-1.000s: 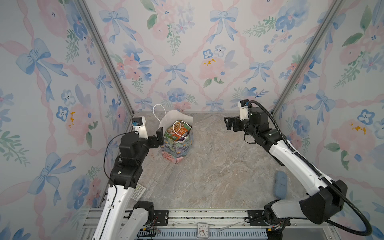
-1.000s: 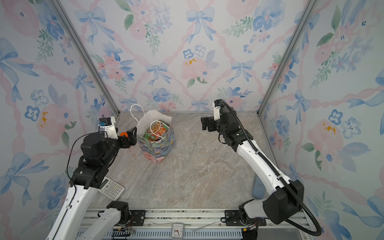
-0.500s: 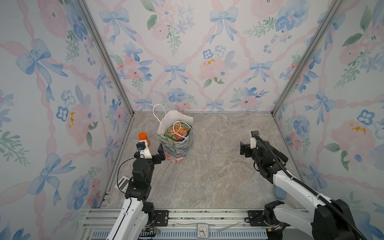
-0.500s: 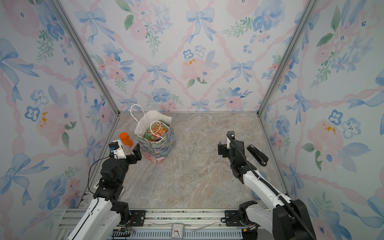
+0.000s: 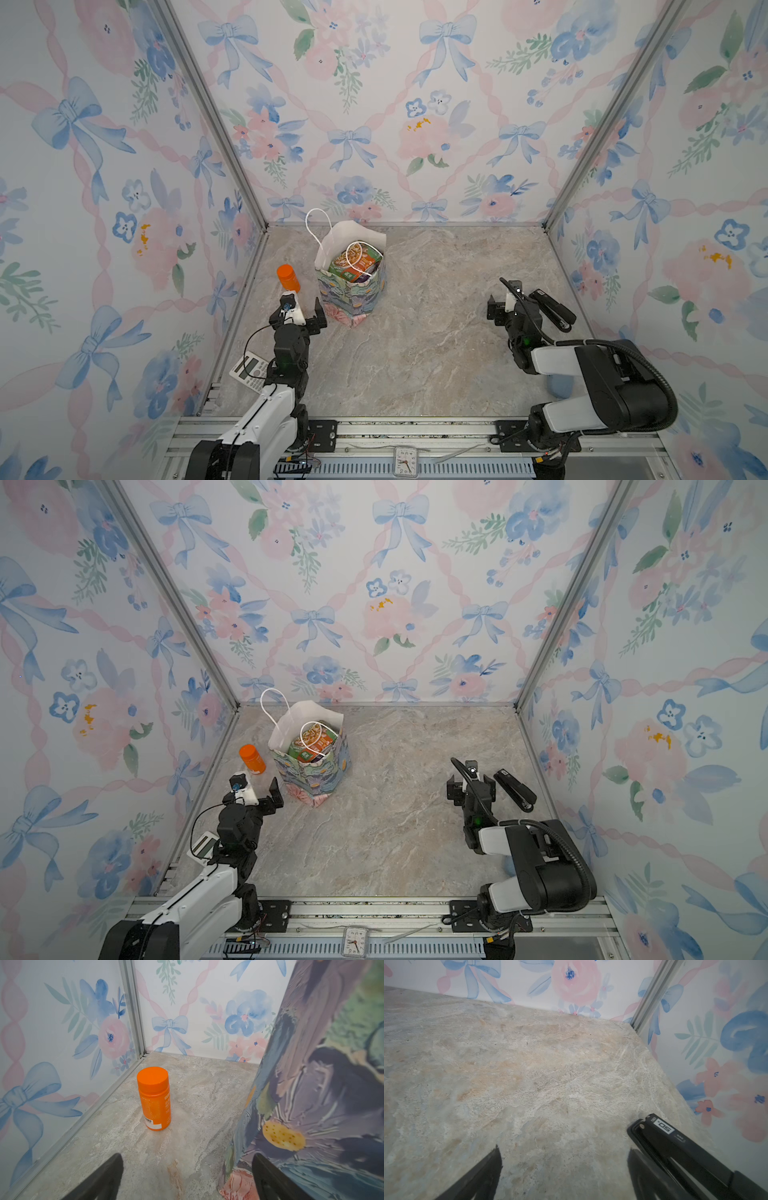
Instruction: Place the snacks into the paper bag
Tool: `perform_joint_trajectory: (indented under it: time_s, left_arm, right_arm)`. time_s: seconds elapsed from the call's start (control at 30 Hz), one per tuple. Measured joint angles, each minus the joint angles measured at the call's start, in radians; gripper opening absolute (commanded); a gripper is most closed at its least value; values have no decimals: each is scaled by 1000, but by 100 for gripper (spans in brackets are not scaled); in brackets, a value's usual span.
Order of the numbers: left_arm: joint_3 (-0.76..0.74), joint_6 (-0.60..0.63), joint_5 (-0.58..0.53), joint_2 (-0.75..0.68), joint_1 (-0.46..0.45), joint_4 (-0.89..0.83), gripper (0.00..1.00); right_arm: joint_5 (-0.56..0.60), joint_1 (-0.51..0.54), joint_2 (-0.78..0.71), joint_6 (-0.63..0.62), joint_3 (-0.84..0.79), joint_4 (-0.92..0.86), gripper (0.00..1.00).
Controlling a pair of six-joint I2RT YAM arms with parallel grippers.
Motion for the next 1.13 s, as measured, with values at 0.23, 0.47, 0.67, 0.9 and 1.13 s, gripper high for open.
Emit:
perform_joint_trajectory:
  time_s: [0.23, 0.47, 0.67, 0.9, 1.13]
  left_arm:
    - [9, 23, 48, 186, 24, 166, 98]
    - [31, 51, 73, 373, 28, 302, 98]
    - [69, 59, 91, 492, 38, 387, 98]
    - [98, 64, 109, 569, 38, 411, 98]
    - [105, 67, 113, 580, 38, 417, 98]
  right_arm:
    - [3, -2, 78, -3, -12, 175, 97]
    - [27, -2, 78, -3, -12, 203, 97]
    - [31, -3, 78, -2, 11, 183, 97]
    - [31, -6, 78, 2, 22, 154, 97]
    - [23, -12, 78, 2, 24, 149, 97]
